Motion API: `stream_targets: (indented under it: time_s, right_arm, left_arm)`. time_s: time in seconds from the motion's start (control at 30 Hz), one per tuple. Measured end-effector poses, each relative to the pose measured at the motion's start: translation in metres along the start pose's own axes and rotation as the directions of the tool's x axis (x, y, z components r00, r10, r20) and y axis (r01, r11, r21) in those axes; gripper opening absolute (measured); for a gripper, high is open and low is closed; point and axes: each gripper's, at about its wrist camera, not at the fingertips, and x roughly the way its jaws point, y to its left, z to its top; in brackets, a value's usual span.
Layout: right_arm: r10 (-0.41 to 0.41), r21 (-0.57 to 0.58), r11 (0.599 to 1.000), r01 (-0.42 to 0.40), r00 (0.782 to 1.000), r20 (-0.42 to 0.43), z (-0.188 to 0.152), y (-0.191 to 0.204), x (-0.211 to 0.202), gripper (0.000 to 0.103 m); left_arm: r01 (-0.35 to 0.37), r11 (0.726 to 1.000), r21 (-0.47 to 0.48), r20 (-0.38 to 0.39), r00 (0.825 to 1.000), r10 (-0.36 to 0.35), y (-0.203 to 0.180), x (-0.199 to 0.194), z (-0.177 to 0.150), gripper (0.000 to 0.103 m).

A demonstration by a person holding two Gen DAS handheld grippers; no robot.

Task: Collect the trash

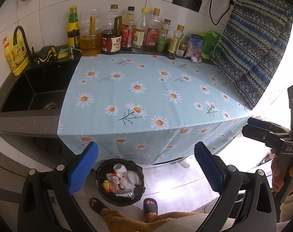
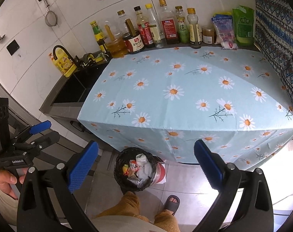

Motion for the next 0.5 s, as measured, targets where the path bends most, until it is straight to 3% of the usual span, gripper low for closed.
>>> stream_targets:
  time_s: [0.5]
  right_arm:
    - [0.002, -0.002, 1.0, -0.001, 1.0, 0.005, 0.0024, -0.0008, -0.0031, 0.098]
  left_arm:
    - [-0.005, 1.0, -0.015, -0.013, 1.0, 0.005, -0.0009, 0.0047, -0.0048, 0.097]
